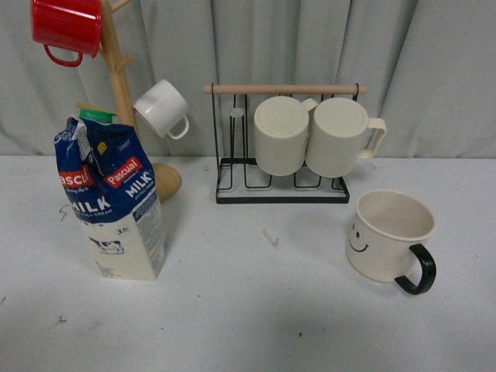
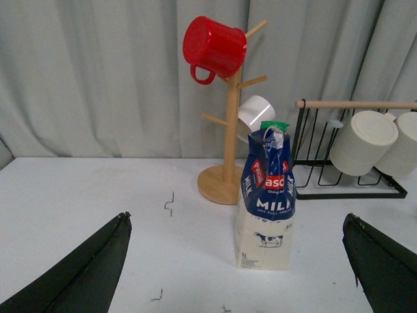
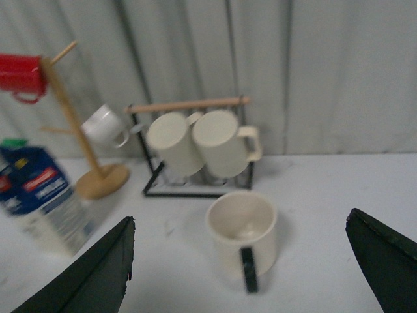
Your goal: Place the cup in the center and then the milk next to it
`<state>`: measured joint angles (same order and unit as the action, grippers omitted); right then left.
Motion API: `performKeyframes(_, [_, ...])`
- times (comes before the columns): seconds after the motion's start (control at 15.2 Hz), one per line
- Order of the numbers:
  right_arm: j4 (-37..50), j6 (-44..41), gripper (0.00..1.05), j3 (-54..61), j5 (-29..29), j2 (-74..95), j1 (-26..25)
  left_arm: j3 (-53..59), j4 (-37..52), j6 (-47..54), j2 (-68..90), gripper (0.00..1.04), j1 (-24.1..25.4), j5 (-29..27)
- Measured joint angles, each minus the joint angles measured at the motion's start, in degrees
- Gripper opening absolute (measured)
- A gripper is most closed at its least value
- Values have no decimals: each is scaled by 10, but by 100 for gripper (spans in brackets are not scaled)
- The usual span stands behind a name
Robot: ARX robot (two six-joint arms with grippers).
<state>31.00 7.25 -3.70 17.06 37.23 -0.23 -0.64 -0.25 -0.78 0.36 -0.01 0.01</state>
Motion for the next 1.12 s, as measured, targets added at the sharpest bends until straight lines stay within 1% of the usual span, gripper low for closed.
performKeyframes(0.13, [179, -19, 98, -82, -122, 235, 27, 0, 0, 0, 0, 98, 0, 0])
performKeyframes(0.2, [189, -26, 98, -144, -178, 345, 33, 0, 0, 0, 0, 98, 0, 0])
performKeyframes(0.26, [155, -26, 98, -197, -223, 431, 40, 0, 0, 0, 0, 98, 0, 0])
performKeyframes(0.33, [103, -26, 98, -257, -251, 519, 46, 0, 0, 0, 0, 98, 0, 0])
performKeyframes(0.4, [56, -25, 98, -315, -264, 590, 51, 0, 0, 0, 0, 98, 0, 0])
performKeyframes(0.53, [-32, -24, 98, -416, -276, 659, 63, 0, 0, 0, 0, 98, 0, 0])
performKeyframes(0.59, [-78, -22, 98, -464, -272, 677, 67, 0, 0, 0, 0, 98, 0, 0])
performKeyframes(0.73, [-169, -9, 98, -542, -244, 715, 62, 0, 0, 0, 0, 98, 0, 0])
performKeyframes(0.79, [-214, 0, 98, -569, -221, 736, 58, 0, 0, 0, 0, 98, 0, 0])
performKeyframes(0.99, [-290, 12, 98, -611, -173, 776, 57, 0, 1, 0, 0, 98, 0, 0])
performKeyframes(1.12, [-311, 11, 98, -634, -170, 785, 57, 0, 0, 0, 0, 98, 0, 0])
